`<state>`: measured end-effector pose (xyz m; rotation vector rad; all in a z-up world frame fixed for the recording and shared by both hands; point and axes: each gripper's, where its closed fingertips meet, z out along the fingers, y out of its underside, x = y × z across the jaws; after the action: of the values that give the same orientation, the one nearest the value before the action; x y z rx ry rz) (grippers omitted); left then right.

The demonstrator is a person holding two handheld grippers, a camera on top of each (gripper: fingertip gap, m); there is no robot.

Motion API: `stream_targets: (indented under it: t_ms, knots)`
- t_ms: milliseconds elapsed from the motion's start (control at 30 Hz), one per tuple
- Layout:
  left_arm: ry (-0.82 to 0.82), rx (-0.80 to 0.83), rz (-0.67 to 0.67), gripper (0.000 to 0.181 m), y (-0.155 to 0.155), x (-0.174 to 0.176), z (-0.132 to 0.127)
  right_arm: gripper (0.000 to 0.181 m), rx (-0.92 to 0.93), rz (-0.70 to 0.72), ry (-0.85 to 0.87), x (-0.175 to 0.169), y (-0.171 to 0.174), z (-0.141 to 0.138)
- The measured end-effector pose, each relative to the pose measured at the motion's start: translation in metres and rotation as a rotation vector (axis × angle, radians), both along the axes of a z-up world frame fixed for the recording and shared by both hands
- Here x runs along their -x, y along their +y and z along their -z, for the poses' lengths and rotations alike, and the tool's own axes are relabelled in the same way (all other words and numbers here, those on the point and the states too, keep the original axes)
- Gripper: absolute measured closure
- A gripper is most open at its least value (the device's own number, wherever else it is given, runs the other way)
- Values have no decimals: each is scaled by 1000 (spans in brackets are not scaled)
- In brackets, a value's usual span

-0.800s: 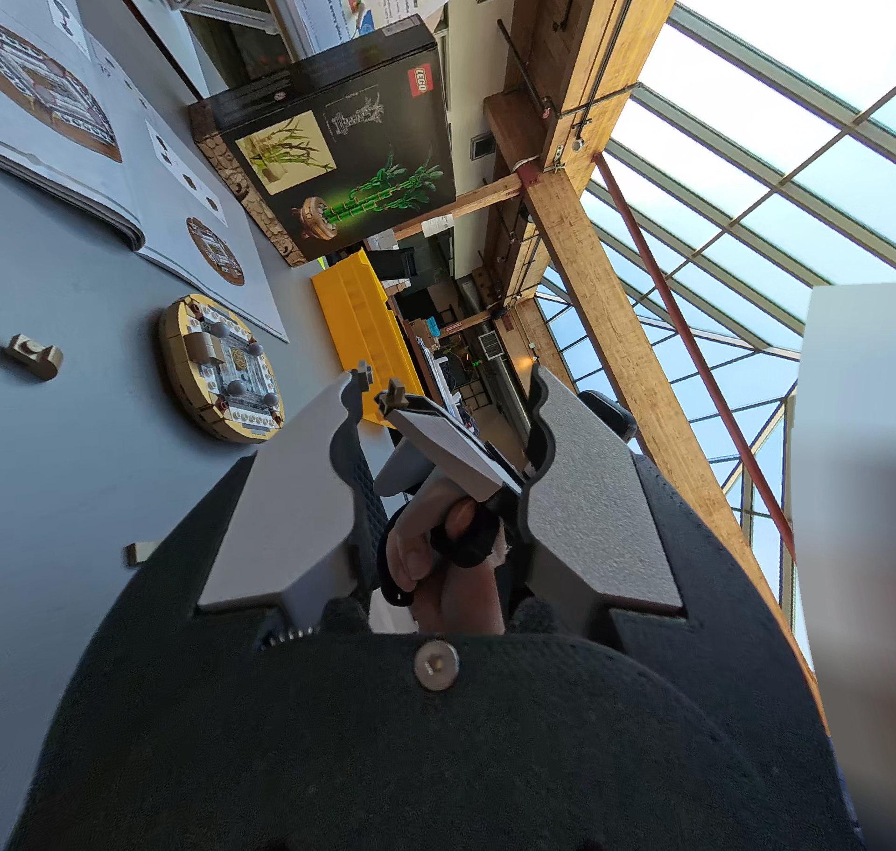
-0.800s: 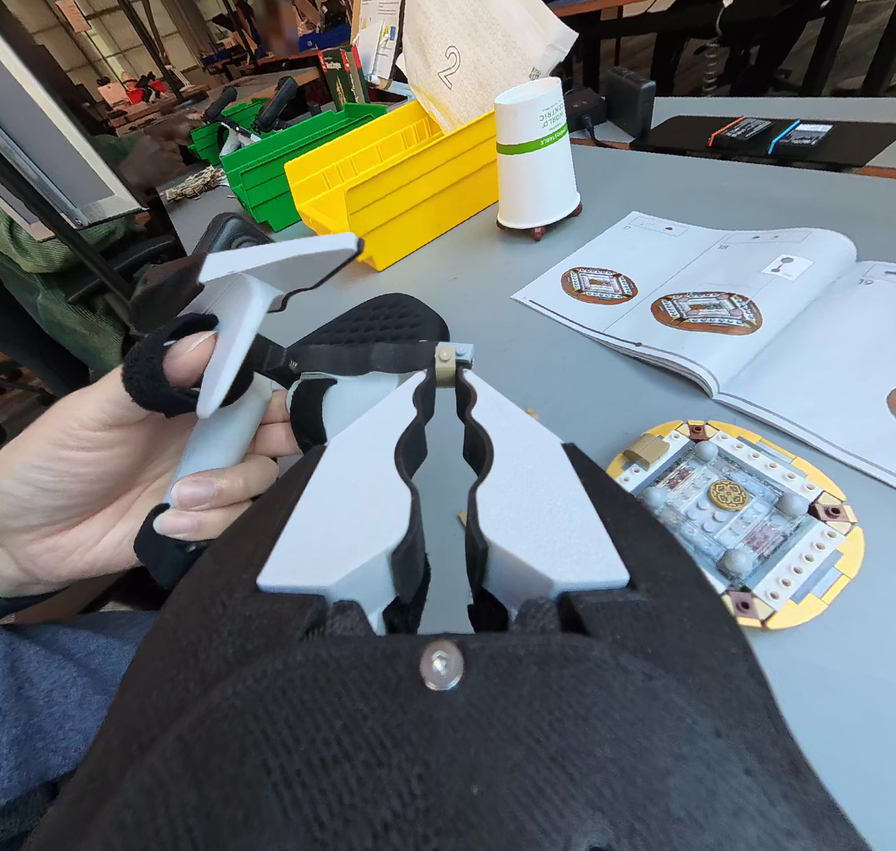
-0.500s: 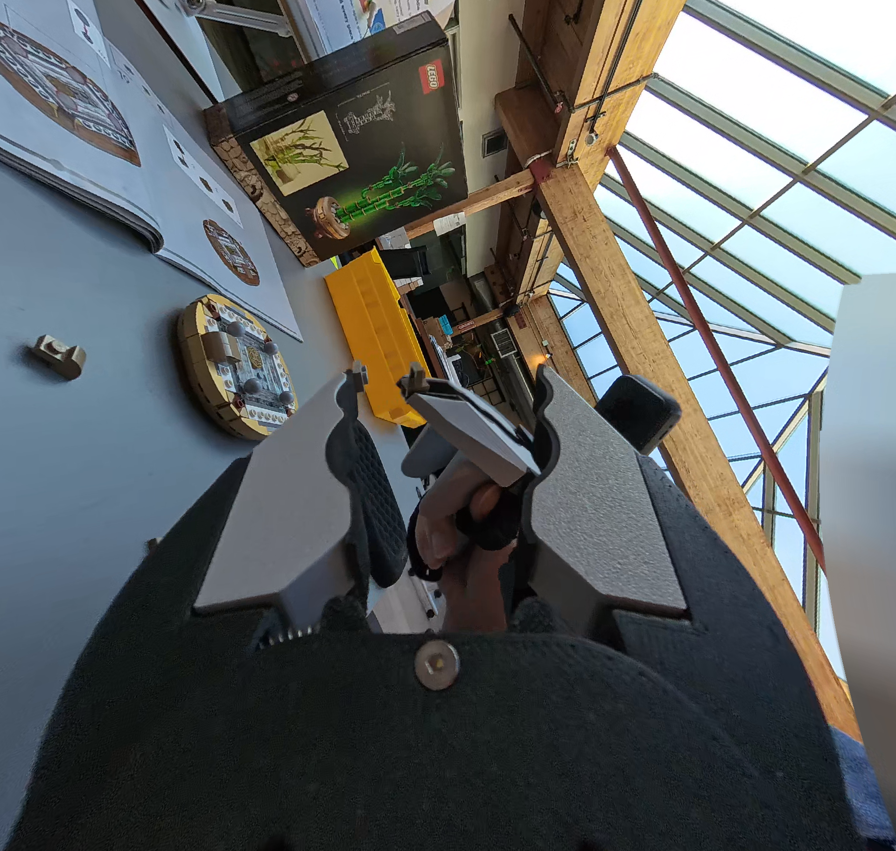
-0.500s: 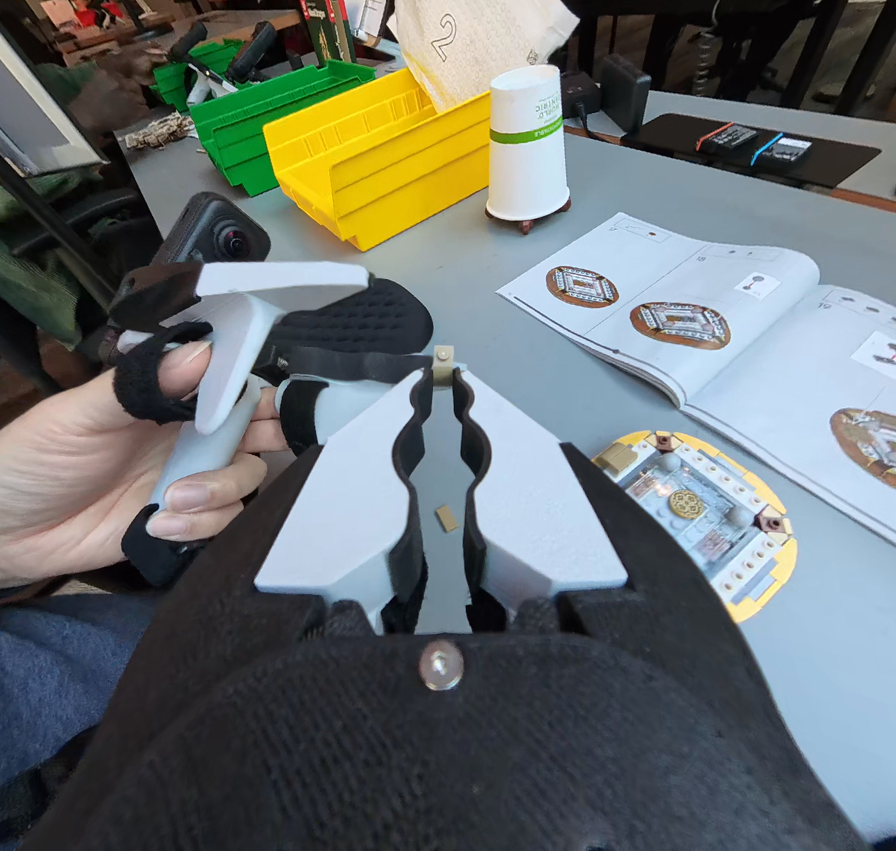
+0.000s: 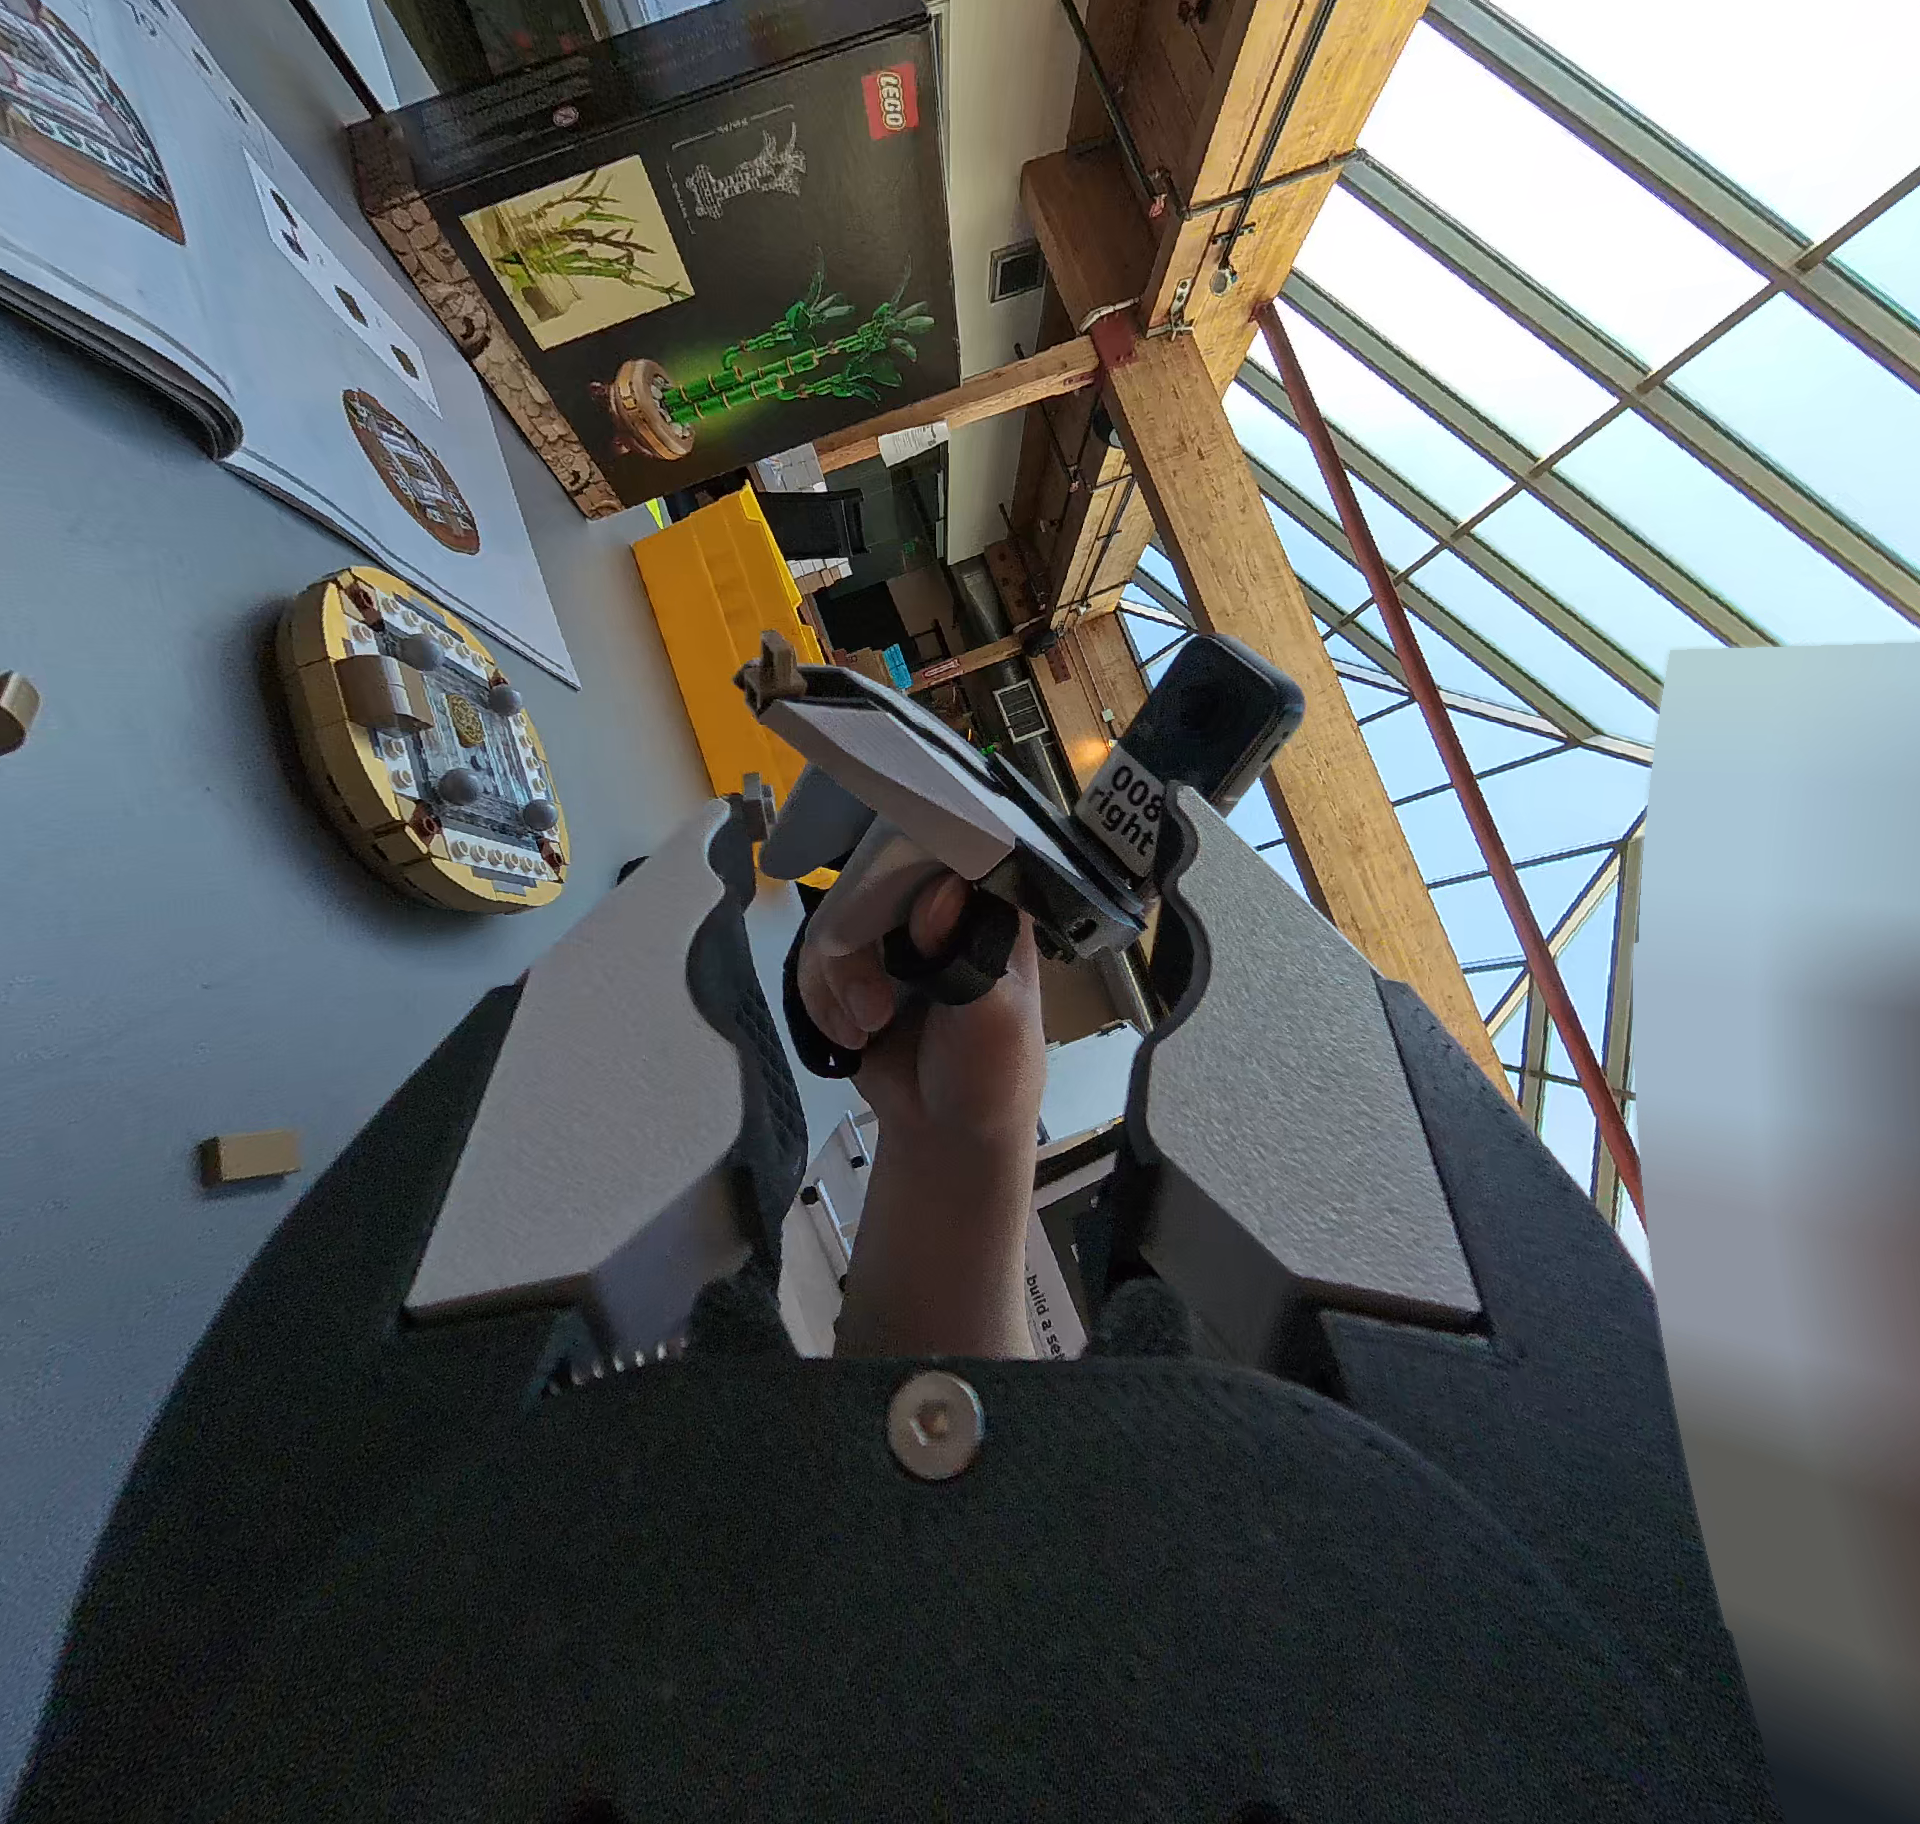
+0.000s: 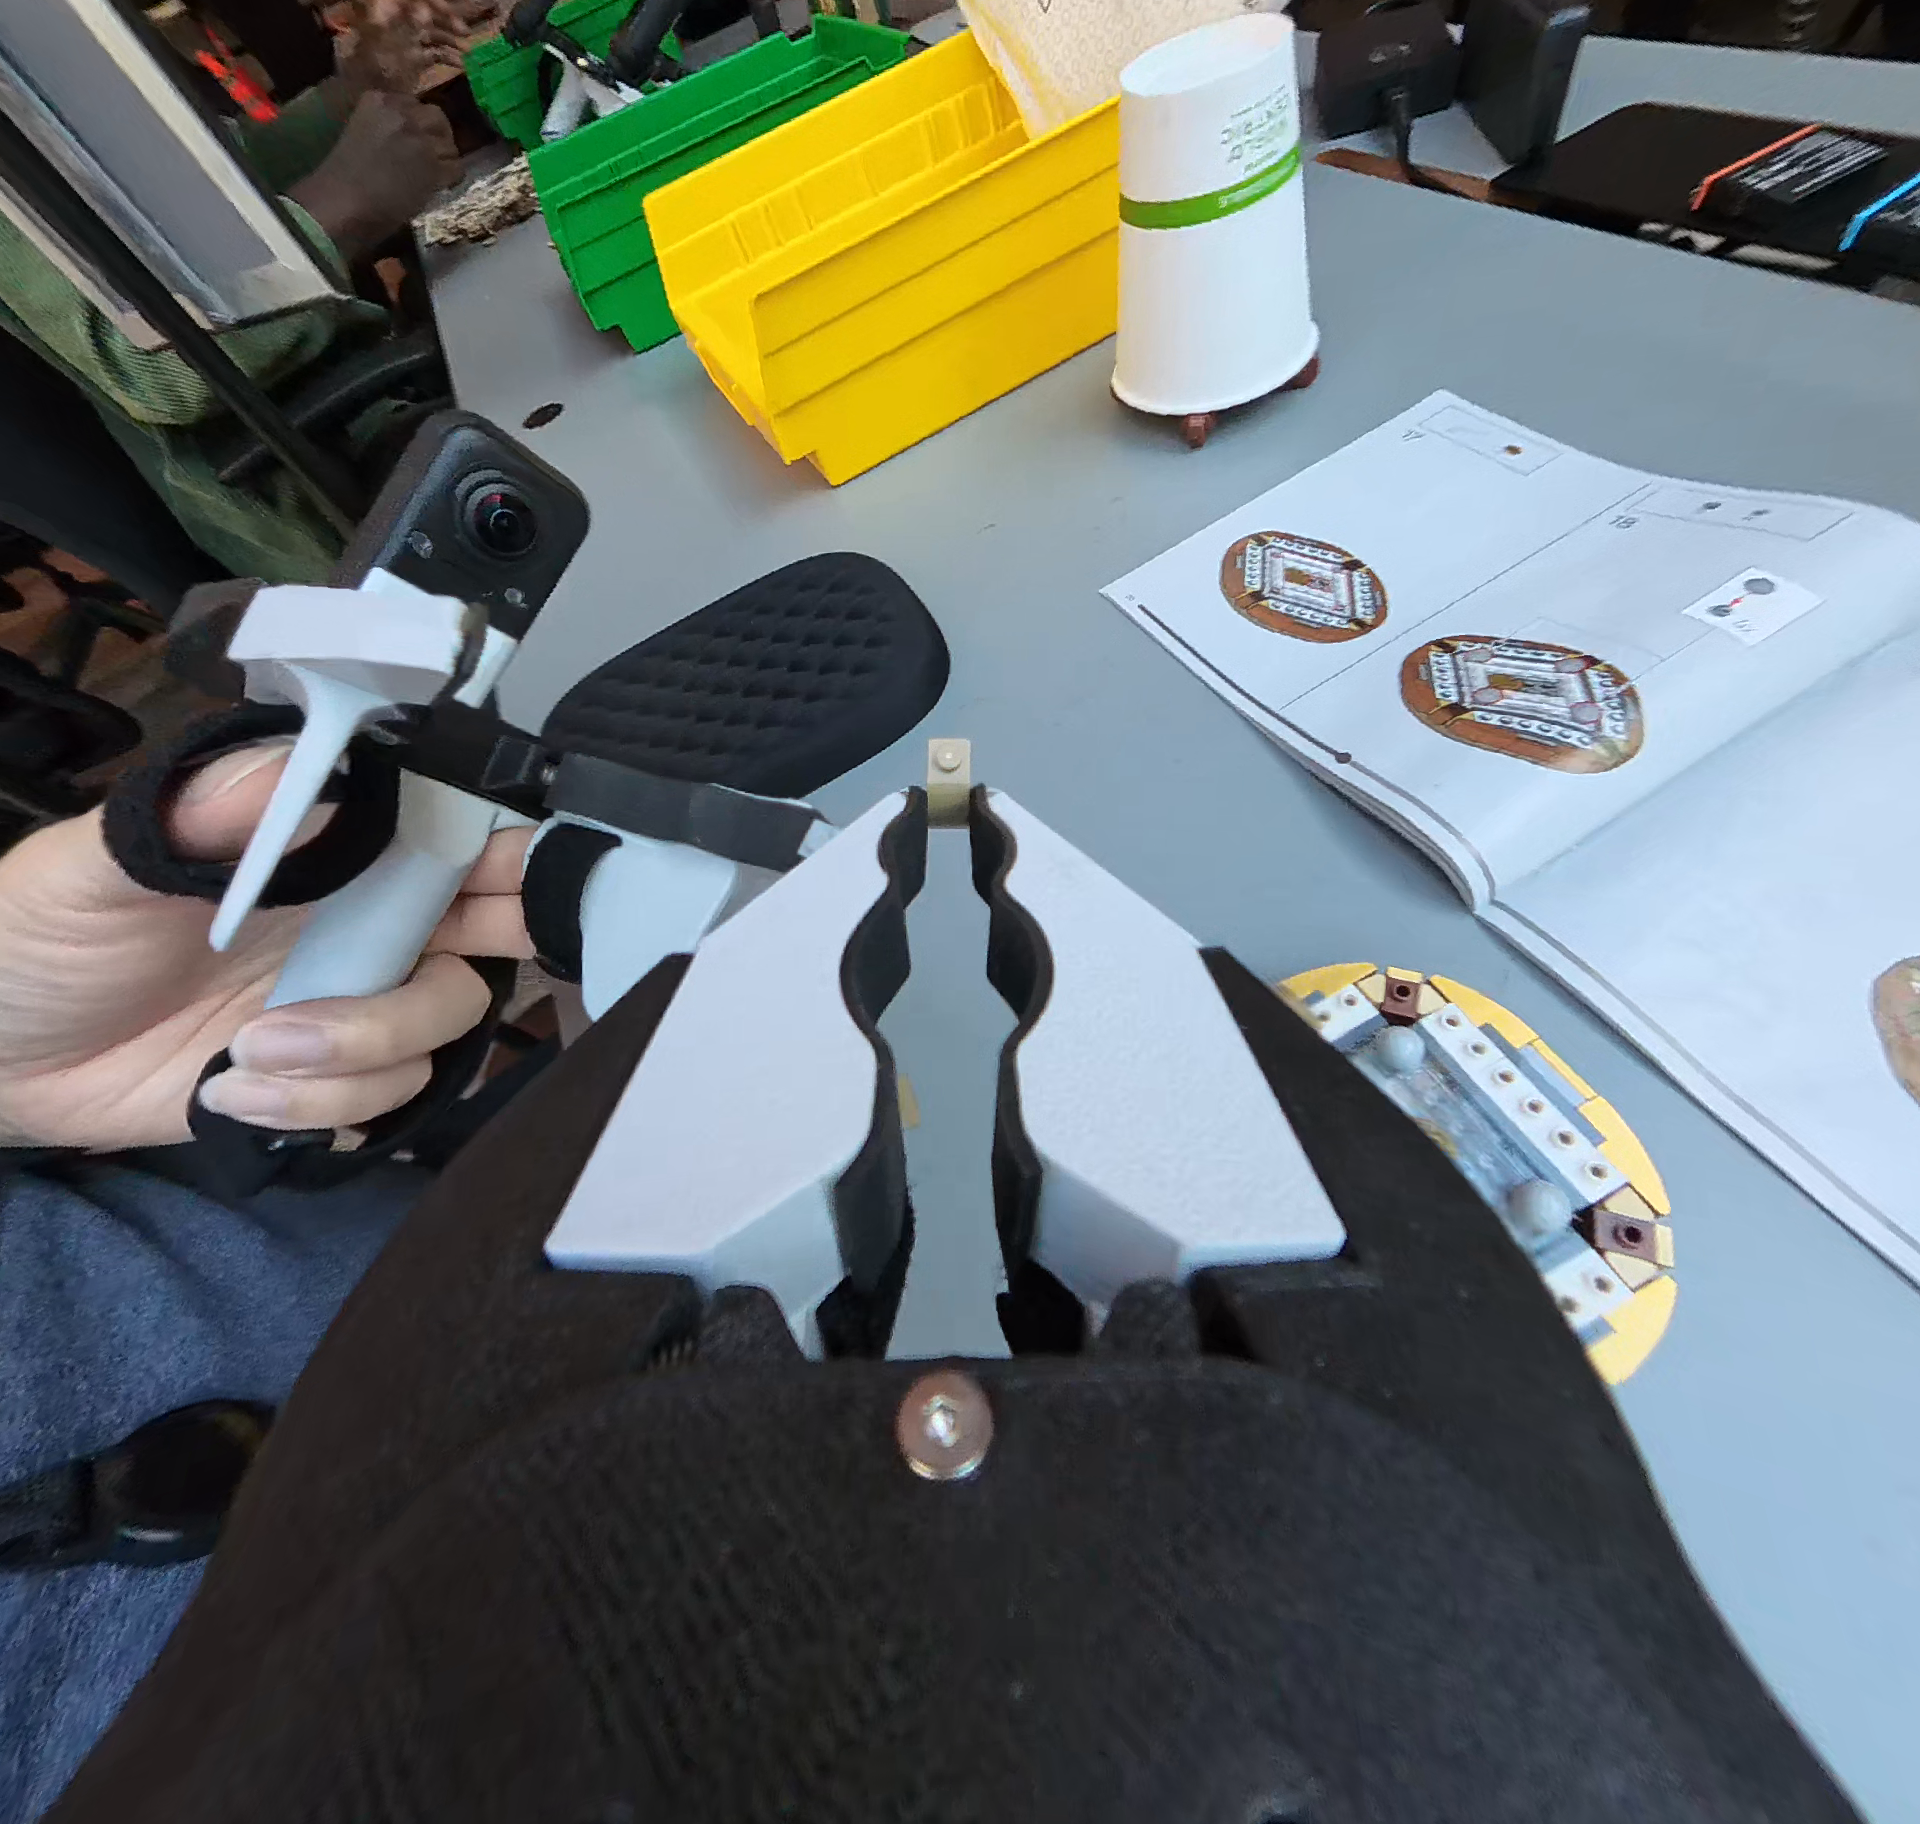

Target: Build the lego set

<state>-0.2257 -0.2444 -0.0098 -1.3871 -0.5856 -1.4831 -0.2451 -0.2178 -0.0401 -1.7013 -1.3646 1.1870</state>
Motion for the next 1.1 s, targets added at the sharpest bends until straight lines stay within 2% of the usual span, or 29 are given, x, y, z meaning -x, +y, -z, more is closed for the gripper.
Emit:
stream_targets:
  t_ms: [33, 1100]
  knots:
    - [-2, -1, 4, 105, 0, -1, 0, 174, 25, -28, 11, 0, -3, 1]
    - [0, 12, 21, 107, -1, -5, 1, 174, 75, -54, 48, -2, -12, 8]
